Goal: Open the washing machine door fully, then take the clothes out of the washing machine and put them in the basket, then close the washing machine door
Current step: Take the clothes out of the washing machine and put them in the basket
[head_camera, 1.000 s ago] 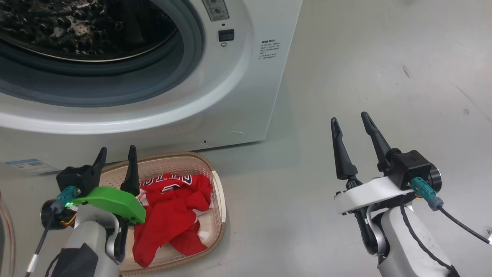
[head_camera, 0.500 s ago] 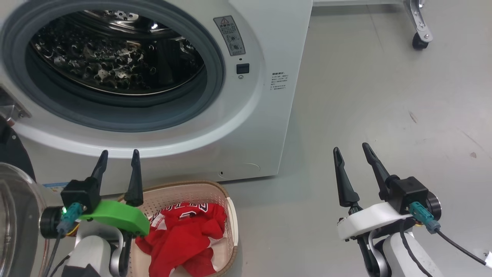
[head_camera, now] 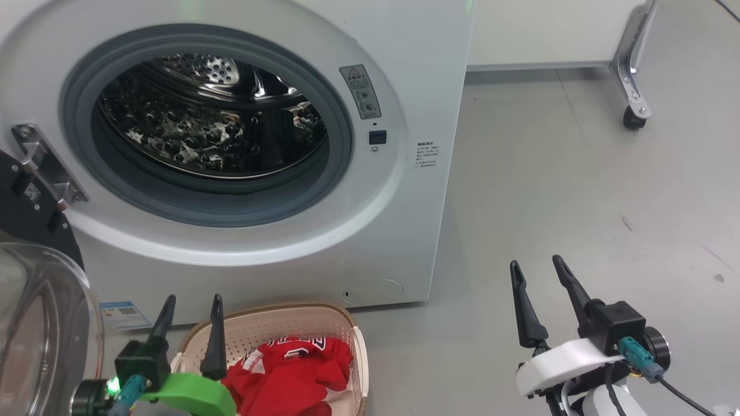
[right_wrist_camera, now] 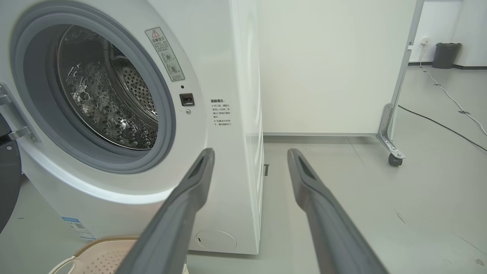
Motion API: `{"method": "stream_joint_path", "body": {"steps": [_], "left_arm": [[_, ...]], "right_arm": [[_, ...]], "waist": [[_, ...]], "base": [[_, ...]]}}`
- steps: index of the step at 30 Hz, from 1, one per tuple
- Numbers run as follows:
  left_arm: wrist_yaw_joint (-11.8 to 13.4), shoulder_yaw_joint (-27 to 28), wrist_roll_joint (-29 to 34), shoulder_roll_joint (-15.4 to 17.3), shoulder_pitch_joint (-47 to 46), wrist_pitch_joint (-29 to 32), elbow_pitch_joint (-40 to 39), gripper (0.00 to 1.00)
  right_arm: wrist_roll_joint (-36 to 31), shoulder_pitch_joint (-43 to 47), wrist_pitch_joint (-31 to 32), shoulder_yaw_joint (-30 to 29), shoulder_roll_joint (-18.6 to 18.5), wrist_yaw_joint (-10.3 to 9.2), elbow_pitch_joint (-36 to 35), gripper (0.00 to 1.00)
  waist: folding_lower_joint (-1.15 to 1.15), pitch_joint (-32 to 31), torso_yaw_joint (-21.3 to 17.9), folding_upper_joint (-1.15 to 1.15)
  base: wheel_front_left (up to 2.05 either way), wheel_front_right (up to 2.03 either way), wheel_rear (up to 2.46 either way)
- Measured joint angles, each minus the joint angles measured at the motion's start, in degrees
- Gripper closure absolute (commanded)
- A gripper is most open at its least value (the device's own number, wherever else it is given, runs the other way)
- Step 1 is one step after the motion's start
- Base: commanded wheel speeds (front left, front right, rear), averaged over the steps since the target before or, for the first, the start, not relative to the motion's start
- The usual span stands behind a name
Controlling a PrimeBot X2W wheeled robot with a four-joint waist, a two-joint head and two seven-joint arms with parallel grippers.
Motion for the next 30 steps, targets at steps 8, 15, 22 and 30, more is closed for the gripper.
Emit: {"method": "stream_joint_path", "body": {"steps": [8, 15, 22, 30], "left_arm": [[0.75, -0.31, 0.05, 0.05, 4.52, 1.67, -4.03, 0.00], [1.44, -0.30, 0.47, 0.25, 7.55, 3.03, -8.42, 0.00], [1.78, -0.41, 0.55, 0.41, 9.49, 4.37, -11.94, 0.00], [2.26, -0.58, 0.86, 0.56, 11.40, 6.14, -15.27, 0.00]], "right_arm": [[-0.15, 1.98, -0.01, -0.09, 0.00, 0.00, 0.00, 0.00], [-0.59, 2.63, 0.00, -0.05, 0.01, 0.01, -0.08, 0.00], [-0.71, 2.82, 0.00, -0.03, 0.02, 0.01, -0.35, 0.00], [-1.16, 3.49, 0.00, -0.03, 0.02, 0.01, -0.43, 0.00]], "waist": [[0.00, -2.15, 0.84, 0.00], [0.00, -2.62, 1.04, 0.00], [0.00, -2.64, 0.94, 0.00], [0.00, -2.57, 0.81, 0.00]], "base": [[0.00, 0.00, 0.00], [0.00, 0.00, 0.00], [0.00, 0.00, 0.00], [0.00, 0.00, 0.00]]}}
